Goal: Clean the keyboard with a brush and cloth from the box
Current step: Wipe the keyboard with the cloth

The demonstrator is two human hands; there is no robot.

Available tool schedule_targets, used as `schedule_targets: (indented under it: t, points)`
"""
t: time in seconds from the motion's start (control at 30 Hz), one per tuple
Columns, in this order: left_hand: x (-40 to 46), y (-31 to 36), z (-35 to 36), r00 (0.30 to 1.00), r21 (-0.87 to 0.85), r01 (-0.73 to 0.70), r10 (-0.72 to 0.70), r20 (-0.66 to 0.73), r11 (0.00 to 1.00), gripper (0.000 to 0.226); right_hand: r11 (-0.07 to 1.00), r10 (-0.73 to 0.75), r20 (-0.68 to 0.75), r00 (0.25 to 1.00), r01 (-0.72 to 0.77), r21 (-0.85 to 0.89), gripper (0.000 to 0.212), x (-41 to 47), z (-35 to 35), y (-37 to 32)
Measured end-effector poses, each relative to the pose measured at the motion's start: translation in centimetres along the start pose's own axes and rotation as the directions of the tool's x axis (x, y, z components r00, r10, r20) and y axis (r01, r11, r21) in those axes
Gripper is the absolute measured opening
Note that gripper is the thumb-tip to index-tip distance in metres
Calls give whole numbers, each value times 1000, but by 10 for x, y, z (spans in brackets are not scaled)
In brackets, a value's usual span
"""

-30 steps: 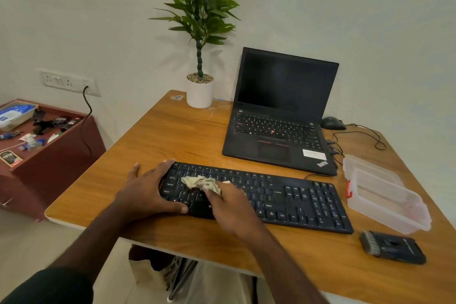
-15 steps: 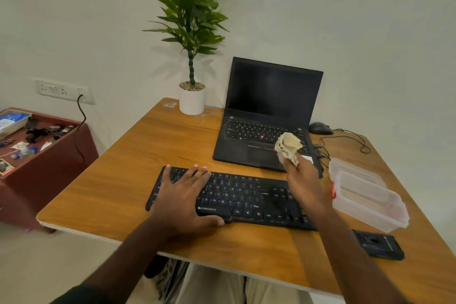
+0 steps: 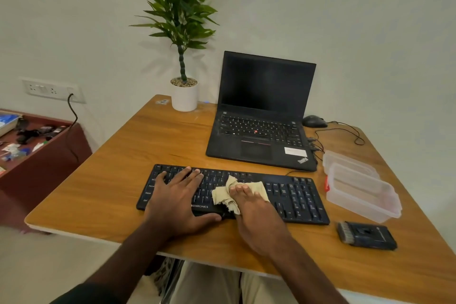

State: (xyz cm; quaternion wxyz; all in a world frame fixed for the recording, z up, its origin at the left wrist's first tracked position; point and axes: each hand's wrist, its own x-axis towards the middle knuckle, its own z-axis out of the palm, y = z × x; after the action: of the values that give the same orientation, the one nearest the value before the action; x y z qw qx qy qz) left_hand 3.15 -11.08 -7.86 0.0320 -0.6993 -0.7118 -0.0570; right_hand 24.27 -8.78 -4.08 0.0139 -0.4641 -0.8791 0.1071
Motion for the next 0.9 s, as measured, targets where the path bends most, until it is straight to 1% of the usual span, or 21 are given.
schedule_targets:
  t: [0.1,0.17,0.23,0.27,0.3,0.33,0.37,0.4,0.43,0.47,0.5,0.53,0.57,0.6,0.63,0.67,0.7,0.77,0.8,0.83,0.9]
  points:
    - [1,-1,1,1000,8,-22,22,1,1000,124,994,31,-2,1000,-30,101,59,0,3,-7]
    - [1,-3,5,999,2,-37,37,-31,999,122,972,65,-12,998,-60,226,52,0,-4,-12]
    - [2,-4,8,996,-12,-54,53,-74,998,119,922,96,-2,995,-88,376,44,2,-15,-18]
    - [2,-4,9,996,-11,-56,54,-77,998,119,870,124,18,992,-117,480,41,3,-18,-20]
    - [2,-4,9,996,-10,-53,52,-73,999,119,769,174,39,984,-161,619,36,6,-21,-19]
    - [2,-5,8,997,-11,-46,45,-67,999,120,595,244,83,966,-217,774,29,10,-23,-16]
    - [1,-5,7,997,-12,-39,38,-62,999,122,353,307,142,941,-252,901,22,12,-27,-13]
    - [1,-6,5,998,-14,-34,33,-57,999,123,86,343,194,919,-236,968,17,15,-31,-6]
    - [1,-8,4,998,-16,-32,31,-47,999,124,-138,375,217,901,-177,975,16,17,-36,2]
    - [2,-9,2,999,-14,-34,33,-37,999,125,-261,425,208,881,-100,960,18,18,-42,14]
    - [3,-10,2,999,-12,-37,37,-27,999,124,-282,483,171,859,-32,959,20,18,-48,25]
    - [4,-12,2,999,-11,-41,41,-21,999,124,-170,560,91,823,6,985,19,18,-53,37]
    - [6,-13,3,999,-16,-48,47,-26,999,123,63,626,-30,779,-12,998,20,17,-59,48]
    - [8,-14,4,998,-26,-55,54,-39,998,122,379,633,-188,751,-89,921,25,19,-58,64]
    - [10,-15,6,997,-33,-63,61,-55,997,121,653,566,-325,757,-171,738,31,20,-56,78]
    - [11,-16,8,995,-36,-69,66,-69,997,120,816,473,-376,797,-236,528,35,21,-53,89]
    - [12,-16,9,994,-38,-74,71,-81,997,119,900,390,-351,851,-270,343,40,22,-48,96]
    - [13,-16,10,993,-46,-77,72,-97,996,119,963,266,-162,950,-256,83,49,26,-31,95]
    - [13,-16,10,992,-47,-77,72,-99,996,119,974,226,-69,972,-225,25,54,27,-21,90]
    - [13,-16,10,993,-44,-75,71,-96,996,119,982,190,-38,981,-190,-1,58,27,-15,83]
    - [12,-14,9,993,-39,-70,66,-98,997,119,987,163,-60,985,-163,0,63,28,-9,71]
